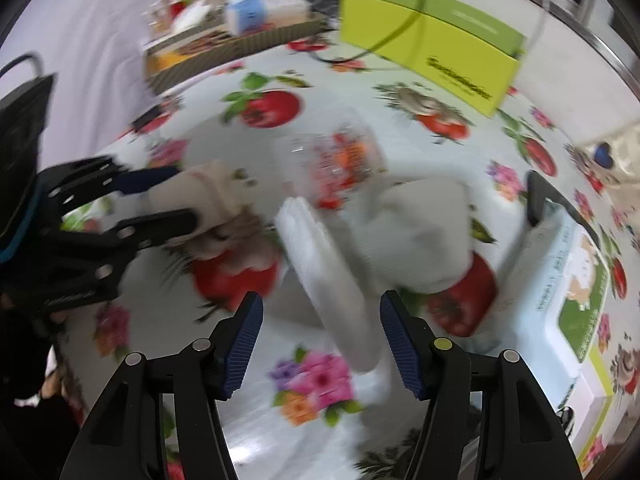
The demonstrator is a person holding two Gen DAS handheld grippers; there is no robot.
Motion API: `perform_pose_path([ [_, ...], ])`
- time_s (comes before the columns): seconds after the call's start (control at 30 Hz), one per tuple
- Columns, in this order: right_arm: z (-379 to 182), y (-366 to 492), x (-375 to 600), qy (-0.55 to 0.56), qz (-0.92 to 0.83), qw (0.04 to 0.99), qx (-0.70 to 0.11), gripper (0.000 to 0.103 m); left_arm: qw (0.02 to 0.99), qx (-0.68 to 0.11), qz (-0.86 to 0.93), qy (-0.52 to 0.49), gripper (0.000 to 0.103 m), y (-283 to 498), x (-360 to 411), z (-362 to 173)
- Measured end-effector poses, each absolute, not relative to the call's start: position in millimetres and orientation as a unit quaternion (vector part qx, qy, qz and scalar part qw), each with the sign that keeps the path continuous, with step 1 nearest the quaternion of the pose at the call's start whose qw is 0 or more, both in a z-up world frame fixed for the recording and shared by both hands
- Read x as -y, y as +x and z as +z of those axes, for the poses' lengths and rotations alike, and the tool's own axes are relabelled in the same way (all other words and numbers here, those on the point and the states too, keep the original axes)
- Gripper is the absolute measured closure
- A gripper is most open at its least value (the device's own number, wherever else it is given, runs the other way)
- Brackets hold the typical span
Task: Organize soft objects
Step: 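Grasp the white gauze-wrapped ball with the left gripper while the right gripper grasps the white rolled towel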
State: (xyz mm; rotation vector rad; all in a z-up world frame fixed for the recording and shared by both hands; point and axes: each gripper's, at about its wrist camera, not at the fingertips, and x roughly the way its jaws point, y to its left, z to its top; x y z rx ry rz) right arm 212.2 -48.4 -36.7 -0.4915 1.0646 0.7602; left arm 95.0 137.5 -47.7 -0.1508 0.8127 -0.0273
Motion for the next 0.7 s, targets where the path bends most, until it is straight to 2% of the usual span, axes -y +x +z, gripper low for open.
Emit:
perform_pose_path([
  [0.1, -36, 210, 45, -0.238, 0.347, 0.767, -0.485, 0.043, 0.916, -0.393, -0.016, -0.075, 0.056, 95, -138, -48],
  [0.2, -43, 217, 40, -0.247, 0.335, 0.765, -0.491, 0.052, 0.915, -0.395, -0.020, -0.078, 0.056, 97, -140, -50],
  [0.5, -54, 209, 32, -0.258, 0.354, 0.745, -0.503, 0.053, 0.914, -0.399, -0.024, -0.068, 0.055, 96, -139, -50],
  [0.63, -54, 201, 28, -0.257, 0.363, 0.744, -0.498, 0.083, 0.912, -0.409, -0.012, -0.044, 0.054, 98, -133, -53],
  [0.7, -53, 197, 27, -0.264, 0.357, 0.750, -0.491, 0.087, 0.910, -0.413, -0.002, -0.039, 0.054, 97, -132, -56],
])
